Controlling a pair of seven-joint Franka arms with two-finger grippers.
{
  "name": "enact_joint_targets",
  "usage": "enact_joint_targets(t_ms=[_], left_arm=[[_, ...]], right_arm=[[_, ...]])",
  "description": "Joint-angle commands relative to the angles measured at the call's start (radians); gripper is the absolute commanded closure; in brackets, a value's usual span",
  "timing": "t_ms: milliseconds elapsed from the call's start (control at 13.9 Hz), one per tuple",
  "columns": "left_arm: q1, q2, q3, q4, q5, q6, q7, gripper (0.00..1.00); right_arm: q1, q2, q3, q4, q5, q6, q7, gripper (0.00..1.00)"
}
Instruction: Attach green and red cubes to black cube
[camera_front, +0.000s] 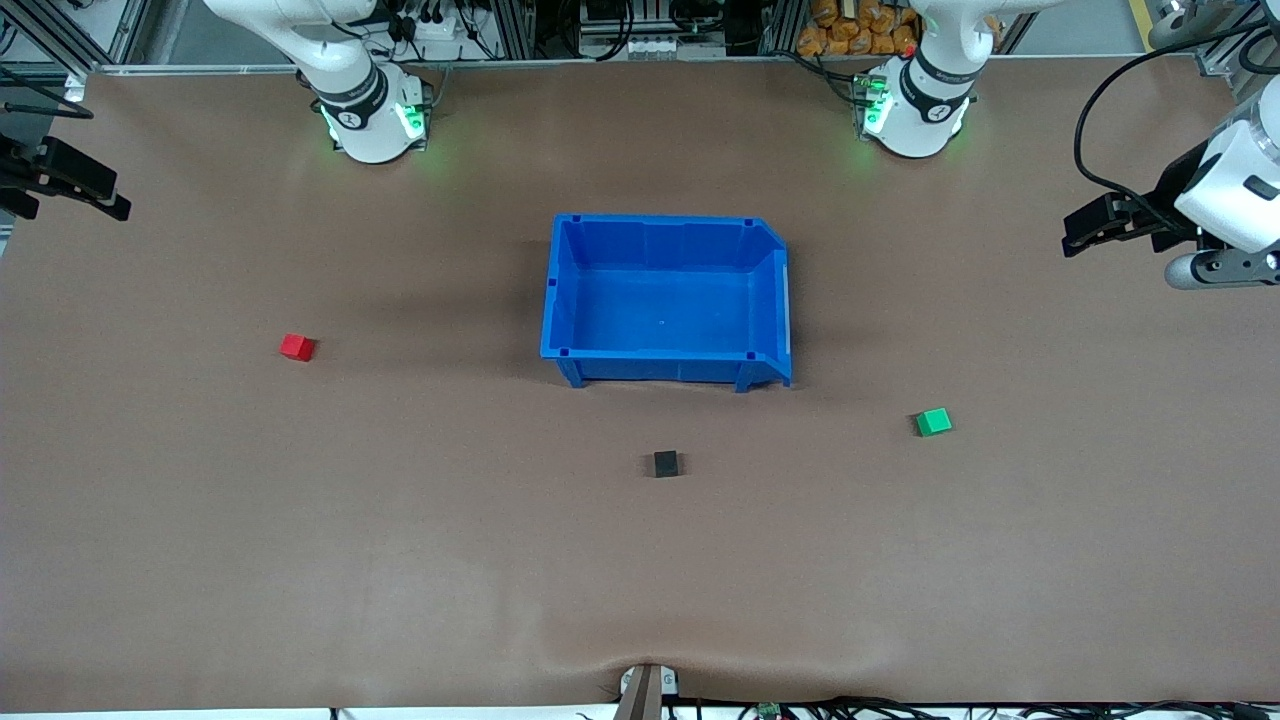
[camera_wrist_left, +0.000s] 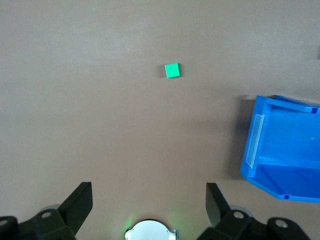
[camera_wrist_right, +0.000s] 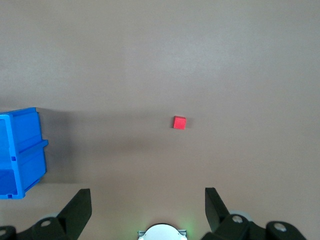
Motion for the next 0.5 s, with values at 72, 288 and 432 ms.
enact_joint_targets(t_ms=[72,288,432], left_arm=[[0.016,-0.008,-0.003,-0.024,-0.002,0.016,0.009,0.00],[0.015,-0.008,-0.005,-0.061,-0.002,0.062,0.009,0.00],[0.015,-0.007,-0.005,-0.094,-0.005,0.101,0.009,0.00]], right_arm=[[0.003,0.000,0.000,0.000,-0.020,0.000,0.002,0.00],[0.002,0.000,0.000,0.000,-0.020,0.000,0.002,0.00],[0.002,0.003,0.000,0.000,-0.020,0.000,0.004,0.00]])
